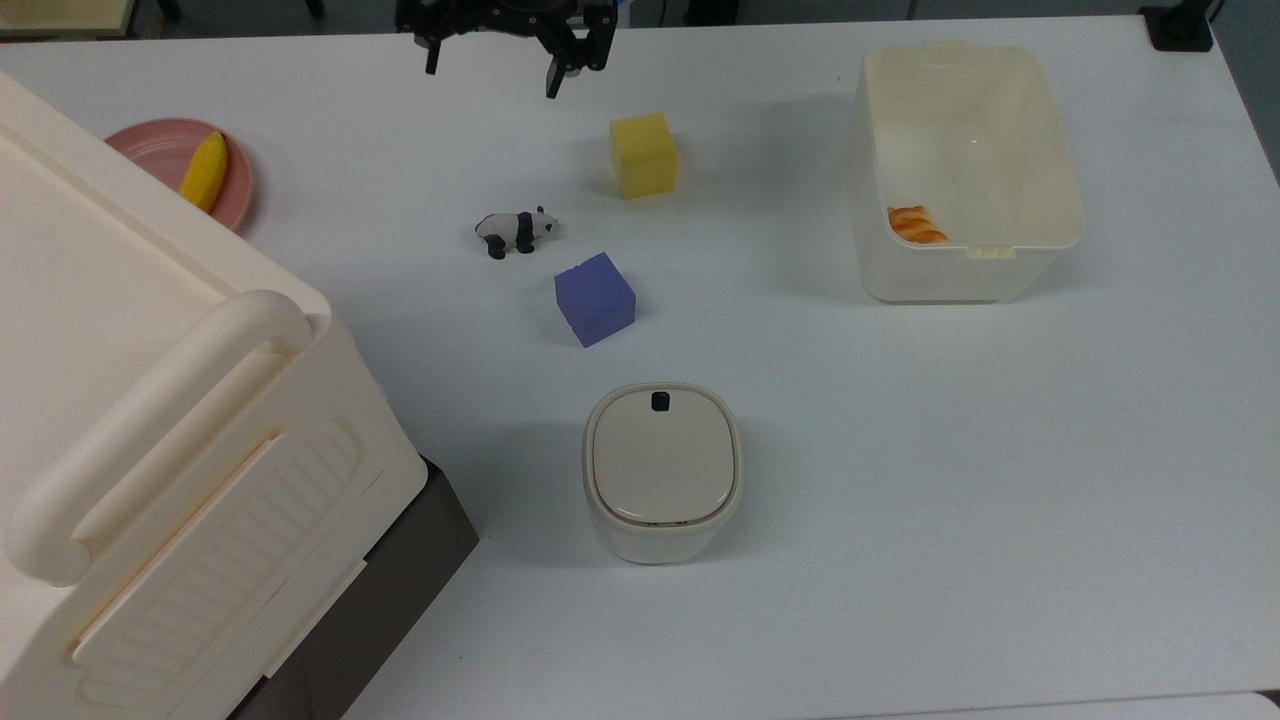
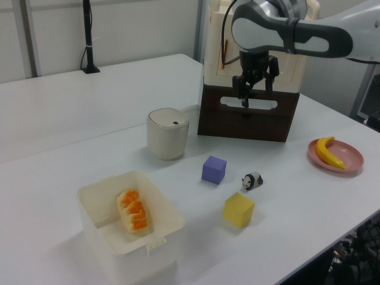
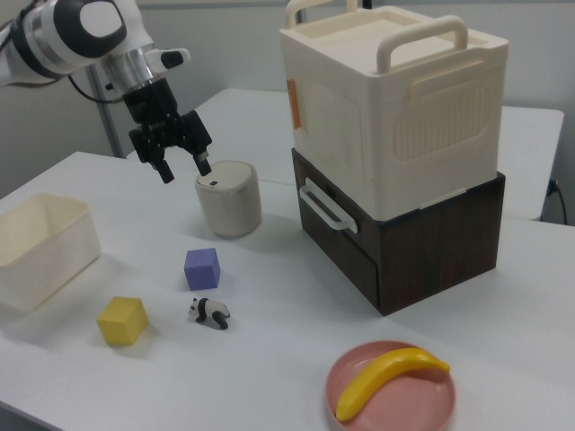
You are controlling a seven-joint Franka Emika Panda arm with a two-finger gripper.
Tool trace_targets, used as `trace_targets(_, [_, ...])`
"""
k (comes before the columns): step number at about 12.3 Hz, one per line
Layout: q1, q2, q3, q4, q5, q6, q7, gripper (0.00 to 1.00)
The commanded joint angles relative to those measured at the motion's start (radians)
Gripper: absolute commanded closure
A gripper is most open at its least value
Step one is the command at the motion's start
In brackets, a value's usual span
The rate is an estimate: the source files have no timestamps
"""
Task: Slide open the drawer
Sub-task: 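Move the open gripper toward the white handle of the brown drawer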
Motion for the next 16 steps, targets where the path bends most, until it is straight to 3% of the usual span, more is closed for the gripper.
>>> trace_targets(1, [0.010,-0.045,0.002,-0.108,-0.097,0.097,0.033,0.00])
trace_targets(6, [0.017,-0.037,0.005,-0.209,-0.256,0.202,0.126,0.00])
trace_targets(8, [0.017,-0.039,0.006,-0.259,-0.313,0.245,0.126,0.00])
trace_targets(10, [0.010,-0.031,0.012,-0.322,-0.412,0.348,0.126,0.00])
trace_targets(16, [-0.002,0.028,0.012,-0.375,-0.623,0.560,0.054,0.00])
